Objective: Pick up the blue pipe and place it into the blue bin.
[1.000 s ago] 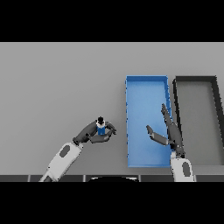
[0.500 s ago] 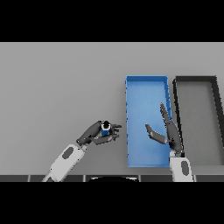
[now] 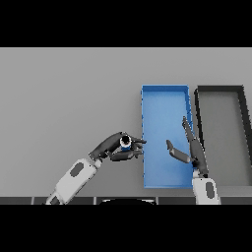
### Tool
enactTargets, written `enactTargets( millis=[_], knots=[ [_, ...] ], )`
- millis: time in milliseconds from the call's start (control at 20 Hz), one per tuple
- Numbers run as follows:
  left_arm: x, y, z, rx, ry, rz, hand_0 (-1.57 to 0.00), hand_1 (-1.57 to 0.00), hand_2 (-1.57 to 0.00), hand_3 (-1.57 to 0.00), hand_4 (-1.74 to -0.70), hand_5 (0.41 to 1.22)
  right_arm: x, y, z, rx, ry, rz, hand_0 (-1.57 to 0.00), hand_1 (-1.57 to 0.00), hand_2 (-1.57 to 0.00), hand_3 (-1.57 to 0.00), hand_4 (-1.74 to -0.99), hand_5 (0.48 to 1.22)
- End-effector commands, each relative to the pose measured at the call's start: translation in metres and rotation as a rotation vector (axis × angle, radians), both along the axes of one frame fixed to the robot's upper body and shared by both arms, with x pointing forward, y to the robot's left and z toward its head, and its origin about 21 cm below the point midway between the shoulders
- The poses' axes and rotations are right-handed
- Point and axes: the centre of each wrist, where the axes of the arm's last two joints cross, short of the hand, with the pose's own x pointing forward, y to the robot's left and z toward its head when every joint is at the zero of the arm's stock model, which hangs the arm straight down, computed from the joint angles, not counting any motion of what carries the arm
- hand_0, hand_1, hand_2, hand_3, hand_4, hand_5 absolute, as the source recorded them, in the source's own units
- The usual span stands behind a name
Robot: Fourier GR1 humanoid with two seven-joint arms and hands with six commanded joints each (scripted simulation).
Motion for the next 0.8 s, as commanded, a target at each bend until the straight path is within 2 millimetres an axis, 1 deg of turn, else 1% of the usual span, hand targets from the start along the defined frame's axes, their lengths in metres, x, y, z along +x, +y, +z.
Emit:
enactTargets(
  millis=[0,50,100,150,250,300,350,400,450,550,600,700,750],
  knots=[
    [-0.002,0.002,0.001,0.009,-0.005,-0.004,-1.56,-1.56,-1.56,-1.44,-1.73,1.218,-0.001,-0.001,0.0,-0.004,0.001,-0.003,0.0,0.0,0.0,0.0,-1.195,0.635],
    [-0.001,-0.001,0.001,0.022,0.0,-0.006,-1.56,-1.57,-1.57,-1.44,-1.73,1.219,0.002,-0.002,0.001,-0.007,0.006,-0.004,0.0,0.0,0.0,0.0,-1.189,0.631],
    [-0.001,0.0,0.0,0.027,0.004,-0.01,-1.57,-1.57,-1.57,-1.44,-1.73,1.219,-0.003,0.0,-0.001,0.002,0.006,-0.018,0.0,0.0,0.0,0.0,-1.186,0.629],
    [-0.001,-0.003,0.002,0.027,0.004,-0.01,-1.57,-1.57,-1.57,-1.44,-1.73,1.219,-0.012,0.004,-0.004,0.015,0.006,-0.04,0.0,0.0,0.0,0.0,-1.184,0.629],
    [-0.001,0.001,-0.003,0.028,0.018,-0.011,-1.57,-1.57,-1.57,-1.44,-1.73,1.219,-0.035,0.014,-0.011,0.043,0.01,-0.112,0.0,0.0,0.0,0.0,-1.174,0.629],
    [0.001,-0.001,-0.003,0.032,0.016,-0.01,-1.57,-1.57,-1.57,-1.44,-1.73,1.219,-0.048,0.02,-0.014,0.057,0.016,-0.154,0.0,0.0,0.0,0.0,-1.178,0.629],
    [0.001,-0.001,-0.003,0.028,0.007,-0.013,-1.57,-1.57,-1.57,-1.44,-1.73,1.219,-0.058,0.022,-0.012,0.066,0.013,-0.204,0.0,0.0,0.0,0.0,-1.186,0.629],
    [-0.001,0.001,-0.003,0.025,0.011,-0.014,-1.57,-1.57,-1.57,-1.44,-1.73,1.22,-0.068,0.027,-0.015,0.077,0.021,-0.231,0.0,0.0,0.0,0.0,-1.192,0.628],
    [-0.003,0.0,-0.003,0.024,0.003,-0.016,-1.57,-1.57,-1.57,-1.44,-1.73,1.22,-0.071,0.031,-0.016,0.078,0.041,-0.255,0.0,0.0,0.0,0.0,-1.209,0.623],
    [-0.001,0.003,0.0,0.034,0.002,-0.01,-1.57,-1.57,-1.57,-1.44,-1.73,1.22,-0.077,0.029,-0.013,0.086,0.033,-0.267,0.0,0.0,0.0,0.0,-1.197,0.618],
    [0.0,0.001,0.0,0.04,0.008,-0.012,-1.57,-1.57,-1.57,-1.44,-1.73,1.22,-0.076,0.029,-0.01,0.098,0.017,-0.26,0.0,0.0,0.0,0.0,-1.191,0.619],
    [0.002,0.0,-0.002,0.047,0.013,-0.016,-1.57,-1.57,-1.57,-1.44,-1.73,1.221,-0.072,0.028,0.007,0.175,-0.031,-0.181,0.0,0.0,0.0,0.0,-1.197,0.604],
    [0.0,0.0,0.0,0.046,0.011,-0.017,-1.57,-1.57,-1.57,-1.44,-1.73,1.221,-0.072,0.024,0.017,0.201,-0.039,-0.131,0.0,0.0,0.0,0.0,-1.199,0.593]
  ],
)
